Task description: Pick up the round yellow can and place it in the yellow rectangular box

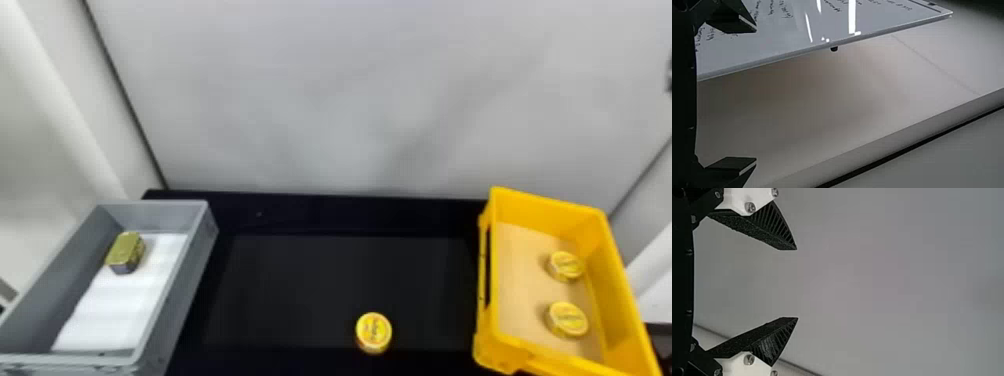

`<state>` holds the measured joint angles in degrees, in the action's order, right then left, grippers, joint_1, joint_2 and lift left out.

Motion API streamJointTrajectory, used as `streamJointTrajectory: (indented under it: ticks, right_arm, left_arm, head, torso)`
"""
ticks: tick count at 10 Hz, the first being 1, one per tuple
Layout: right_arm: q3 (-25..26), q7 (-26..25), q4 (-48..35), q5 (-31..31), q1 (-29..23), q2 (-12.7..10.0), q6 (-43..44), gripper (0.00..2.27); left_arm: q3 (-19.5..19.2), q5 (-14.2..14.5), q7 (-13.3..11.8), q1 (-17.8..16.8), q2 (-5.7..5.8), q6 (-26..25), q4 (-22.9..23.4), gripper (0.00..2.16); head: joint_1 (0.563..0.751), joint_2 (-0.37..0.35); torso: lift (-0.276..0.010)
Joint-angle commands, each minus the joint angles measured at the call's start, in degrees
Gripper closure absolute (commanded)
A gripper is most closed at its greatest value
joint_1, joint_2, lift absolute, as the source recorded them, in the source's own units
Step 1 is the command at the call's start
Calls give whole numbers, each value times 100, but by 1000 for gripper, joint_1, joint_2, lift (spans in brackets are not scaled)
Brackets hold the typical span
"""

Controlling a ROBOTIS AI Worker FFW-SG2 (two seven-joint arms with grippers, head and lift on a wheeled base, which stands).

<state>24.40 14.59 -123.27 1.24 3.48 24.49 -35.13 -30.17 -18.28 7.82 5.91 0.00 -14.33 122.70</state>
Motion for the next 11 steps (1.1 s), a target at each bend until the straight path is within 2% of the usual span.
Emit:
streamJointTrajectory:
  ticks: [1, 4, 8, 11]
  right_arm:
    - [-752, 0, 145, 114, -190, -252, 154, 182]
    - [-1359, 62, 716, 333, -559, -753, 515, 188]
    - [-2291, 97, 1077, 439, -832, -761, 339, 193]
    - [-2633, 238, 1173, 430, -814, -761, 181, 202]
  left_arm:
    - [19, 0, 0, -11, -15, 0, -9, 96]
    - [19, 0, 0, -11, -15, 0, -27, 96]
    - [19, 9, 0, -11, -15, -9, -36, 96]
    - [45, 18, 0, -11, -15, -9, -62, 96]
  head:
    - [694, 14]
    - [694, 14]
    - [694, 14]
    - [694, 14]
  torso:
    - [-60]
    - [-60]
    - [-60]
    - [-60]
